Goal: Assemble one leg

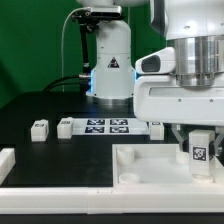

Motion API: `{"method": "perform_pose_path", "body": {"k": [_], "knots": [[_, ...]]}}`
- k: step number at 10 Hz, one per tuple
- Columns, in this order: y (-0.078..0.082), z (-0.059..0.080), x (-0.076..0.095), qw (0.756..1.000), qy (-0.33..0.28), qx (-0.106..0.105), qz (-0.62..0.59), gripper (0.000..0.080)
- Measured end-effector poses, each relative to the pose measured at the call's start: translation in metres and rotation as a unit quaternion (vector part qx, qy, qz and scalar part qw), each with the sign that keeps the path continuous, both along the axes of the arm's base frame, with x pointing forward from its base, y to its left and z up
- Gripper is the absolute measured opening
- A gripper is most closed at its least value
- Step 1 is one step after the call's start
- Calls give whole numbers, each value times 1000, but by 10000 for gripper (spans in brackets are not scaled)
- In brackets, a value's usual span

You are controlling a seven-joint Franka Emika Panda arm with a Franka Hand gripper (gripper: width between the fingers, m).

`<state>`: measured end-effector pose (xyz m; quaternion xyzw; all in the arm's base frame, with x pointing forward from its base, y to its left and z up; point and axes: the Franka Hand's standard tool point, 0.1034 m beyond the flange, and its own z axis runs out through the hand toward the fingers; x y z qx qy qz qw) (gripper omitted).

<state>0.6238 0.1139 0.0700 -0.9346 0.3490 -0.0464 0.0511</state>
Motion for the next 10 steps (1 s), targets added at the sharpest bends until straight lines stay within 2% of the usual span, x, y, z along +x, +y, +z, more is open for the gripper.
{"method": "perform_pose_path", "body": {"k": [3,7,8,9,10], "knots": [[-1,-2,0,984,11,22,-179,292],[2,-2,-1,920,29,53,-386,293],[2,-2,-2,920,29,54,-387,293],[2,-2,-2,929,27,52,-366,377],[3,-2,-2,929,28,52,-366,512]]}}
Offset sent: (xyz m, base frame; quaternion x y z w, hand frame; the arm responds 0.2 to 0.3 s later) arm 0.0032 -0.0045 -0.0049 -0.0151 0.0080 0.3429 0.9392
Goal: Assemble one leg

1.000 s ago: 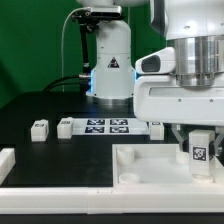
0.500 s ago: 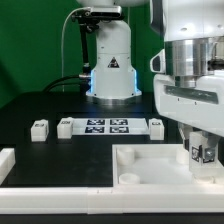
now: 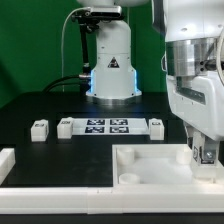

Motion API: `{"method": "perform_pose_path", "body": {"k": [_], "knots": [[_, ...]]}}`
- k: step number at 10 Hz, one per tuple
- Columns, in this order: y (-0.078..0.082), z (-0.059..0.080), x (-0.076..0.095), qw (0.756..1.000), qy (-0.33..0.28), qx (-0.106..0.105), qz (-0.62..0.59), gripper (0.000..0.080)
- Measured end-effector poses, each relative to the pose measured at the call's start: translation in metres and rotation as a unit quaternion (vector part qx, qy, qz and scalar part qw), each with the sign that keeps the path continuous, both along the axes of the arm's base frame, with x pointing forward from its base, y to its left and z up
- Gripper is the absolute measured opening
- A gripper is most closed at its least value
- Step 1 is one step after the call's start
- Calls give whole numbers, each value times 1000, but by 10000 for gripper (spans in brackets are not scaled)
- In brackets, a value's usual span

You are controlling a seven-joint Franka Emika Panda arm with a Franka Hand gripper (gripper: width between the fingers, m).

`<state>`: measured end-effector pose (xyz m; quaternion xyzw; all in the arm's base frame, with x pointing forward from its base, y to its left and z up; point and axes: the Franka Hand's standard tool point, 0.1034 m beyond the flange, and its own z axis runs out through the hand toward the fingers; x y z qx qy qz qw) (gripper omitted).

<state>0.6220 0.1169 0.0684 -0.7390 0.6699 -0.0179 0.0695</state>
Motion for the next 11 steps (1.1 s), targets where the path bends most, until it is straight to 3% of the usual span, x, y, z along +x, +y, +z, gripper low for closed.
{"method": "perform_pose_path", "body": {"k": [1,2,5,8,9,11], "knots": [[4,0,-1,999,-3,-4,37,512],[5,-1,-2,995,-8,-12,101,620],[7,-1,-2,958,-22,-34,284,648],[7,0,-2,895,-33,-56,442,649],[6,0,-1,860,-35,-68,505,649],[3,0,0,817,-38,-79,570,649]]}}
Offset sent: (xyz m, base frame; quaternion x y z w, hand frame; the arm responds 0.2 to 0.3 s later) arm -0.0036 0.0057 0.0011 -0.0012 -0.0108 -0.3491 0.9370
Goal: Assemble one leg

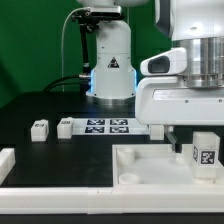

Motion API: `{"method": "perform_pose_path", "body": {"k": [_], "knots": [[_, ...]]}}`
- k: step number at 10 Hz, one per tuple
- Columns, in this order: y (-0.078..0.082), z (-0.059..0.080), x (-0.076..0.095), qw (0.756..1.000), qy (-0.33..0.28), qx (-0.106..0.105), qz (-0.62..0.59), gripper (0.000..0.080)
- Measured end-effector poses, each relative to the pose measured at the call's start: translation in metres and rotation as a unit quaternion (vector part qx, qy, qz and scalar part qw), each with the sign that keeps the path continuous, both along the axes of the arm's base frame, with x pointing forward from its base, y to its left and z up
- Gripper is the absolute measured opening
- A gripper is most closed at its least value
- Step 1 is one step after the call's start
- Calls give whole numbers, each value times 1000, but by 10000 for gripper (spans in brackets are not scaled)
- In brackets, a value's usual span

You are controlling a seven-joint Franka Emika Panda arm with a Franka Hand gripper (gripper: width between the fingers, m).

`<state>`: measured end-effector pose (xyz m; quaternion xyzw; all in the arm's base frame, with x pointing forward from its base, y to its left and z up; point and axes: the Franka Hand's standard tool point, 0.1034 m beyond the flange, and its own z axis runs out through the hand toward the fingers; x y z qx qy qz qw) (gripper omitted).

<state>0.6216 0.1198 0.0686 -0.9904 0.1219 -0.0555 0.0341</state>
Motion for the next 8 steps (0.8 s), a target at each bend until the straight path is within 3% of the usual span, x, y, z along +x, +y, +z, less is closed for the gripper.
{"method": "perform_pose_path", "body": {"k": [2,3,4,6,8], "knots": [[-3,0,1,996,-5,-16,86,649],[-3,0,1,996,-5,-16,86,522],[-3,0,1,996,-5,-16,85,522],[-3,0,1,997,-4,-15,81,288],[-3,0,0,998,-3,-12,60,289]]}}
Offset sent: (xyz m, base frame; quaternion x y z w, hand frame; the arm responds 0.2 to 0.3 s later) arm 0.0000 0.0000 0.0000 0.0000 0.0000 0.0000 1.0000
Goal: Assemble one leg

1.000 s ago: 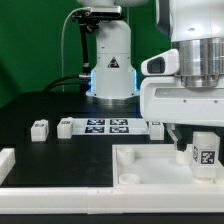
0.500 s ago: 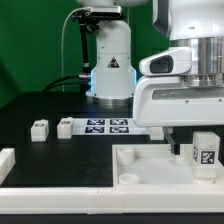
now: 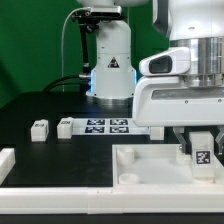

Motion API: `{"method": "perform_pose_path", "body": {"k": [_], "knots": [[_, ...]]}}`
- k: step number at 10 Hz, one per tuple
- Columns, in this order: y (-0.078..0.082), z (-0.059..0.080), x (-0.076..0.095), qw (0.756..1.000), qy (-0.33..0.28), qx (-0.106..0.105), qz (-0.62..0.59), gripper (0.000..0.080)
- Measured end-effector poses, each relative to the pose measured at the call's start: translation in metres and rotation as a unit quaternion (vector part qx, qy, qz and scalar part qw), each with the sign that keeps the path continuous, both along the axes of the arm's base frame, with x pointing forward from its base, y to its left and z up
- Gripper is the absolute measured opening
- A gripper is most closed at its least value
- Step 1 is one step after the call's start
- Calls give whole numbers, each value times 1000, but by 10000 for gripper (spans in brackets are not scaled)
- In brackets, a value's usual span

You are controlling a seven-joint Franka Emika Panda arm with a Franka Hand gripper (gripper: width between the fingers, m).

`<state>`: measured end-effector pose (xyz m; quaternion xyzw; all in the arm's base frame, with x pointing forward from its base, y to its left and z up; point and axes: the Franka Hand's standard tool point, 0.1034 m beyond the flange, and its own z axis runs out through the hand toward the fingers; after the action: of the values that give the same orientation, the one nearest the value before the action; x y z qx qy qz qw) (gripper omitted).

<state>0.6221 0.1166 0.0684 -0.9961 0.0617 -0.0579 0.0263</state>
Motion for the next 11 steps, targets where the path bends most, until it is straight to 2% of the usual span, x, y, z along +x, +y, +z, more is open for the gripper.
{"method": "perform_pose_path", "body": {"k": [2,4,7,8,10,11], "knots": [[0,0,0,993,5,17,-121,289],[1,-1,-1,964,12,33,-263,289],[6,-2,-3,887,21,54,-458,290],[10,-3,-3,841,24,64,-537,290],[12,-2,-3,767,26,76,-636,290],[12,-2,-3,744,30,83,-662,290]]}}
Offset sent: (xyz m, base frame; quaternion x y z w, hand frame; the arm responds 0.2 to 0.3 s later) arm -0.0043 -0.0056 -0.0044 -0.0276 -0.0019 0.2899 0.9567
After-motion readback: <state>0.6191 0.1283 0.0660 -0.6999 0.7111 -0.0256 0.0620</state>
